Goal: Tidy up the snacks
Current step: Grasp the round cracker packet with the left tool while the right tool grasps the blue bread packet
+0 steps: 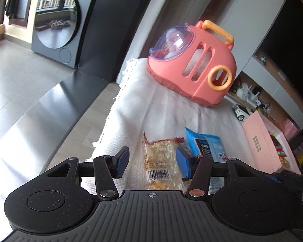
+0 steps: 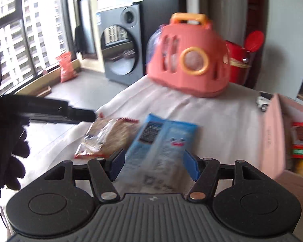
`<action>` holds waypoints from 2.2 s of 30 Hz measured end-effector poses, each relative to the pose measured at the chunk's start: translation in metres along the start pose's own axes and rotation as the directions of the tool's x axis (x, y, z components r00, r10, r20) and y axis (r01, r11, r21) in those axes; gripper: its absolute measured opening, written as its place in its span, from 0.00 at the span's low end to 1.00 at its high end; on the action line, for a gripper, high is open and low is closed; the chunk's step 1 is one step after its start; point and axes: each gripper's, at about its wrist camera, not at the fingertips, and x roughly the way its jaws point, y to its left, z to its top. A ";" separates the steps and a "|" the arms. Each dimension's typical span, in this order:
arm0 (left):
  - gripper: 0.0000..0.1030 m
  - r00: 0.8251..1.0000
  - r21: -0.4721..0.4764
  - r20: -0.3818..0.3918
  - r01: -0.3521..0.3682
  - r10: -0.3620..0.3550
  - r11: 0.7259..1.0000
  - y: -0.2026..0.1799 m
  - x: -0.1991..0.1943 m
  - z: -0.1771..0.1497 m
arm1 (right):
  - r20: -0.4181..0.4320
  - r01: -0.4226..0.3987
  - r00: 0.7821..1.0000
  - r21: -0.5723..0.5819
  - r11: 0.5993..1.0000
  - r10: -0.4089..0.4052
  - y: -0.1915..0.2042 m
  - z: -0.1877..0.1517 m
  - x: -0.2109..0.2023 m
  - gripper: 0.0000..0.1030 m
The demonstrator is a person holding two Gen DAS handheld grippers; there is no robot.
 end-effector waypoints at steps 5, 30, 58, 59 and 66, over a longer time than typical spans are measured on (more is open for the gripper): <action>0.56 0.998 0.101 -0.058 0.021 -0.016 0.995 -0.018 0.021 -0.009 | -0.007 0.043 0.999 -0.025 0.999 -0.044 0.004 -0.005 0.002 0.62; 0.57 0.983 0.437 -0.156 0.157 -0.097 0.885 -0.063 -0.003 -0.039 | -0.006 0.149 0.989 0.012 0.989 -0.149 -0.029 -0.026 0.012 0.70; 0.78 0.988 0.518 -0.137 0.136 -0.075 0.845 -0.084 0.008 -0.049 | -0.020 0.110 0.994 0.158 0.981 -0.108 -0.065 -0.054 -0.001 0.90; 0.78 0.988 0.506 -0.134 0.139 -0.082 0.851 -0.080 0.004 -0.048 | -0.023 0.106 0.994 0.152 0.983 -0.104 -0.065 -0.054 -0.001 0.90; 0.78 0.981 0.444 -0.158 0.169 -0.108 0.880 -0.065 -0.013 -0.052 | 0.014 0.065 0.998 0.167 0.984 -0.068 -0.062 -0.047 -0.014 0.86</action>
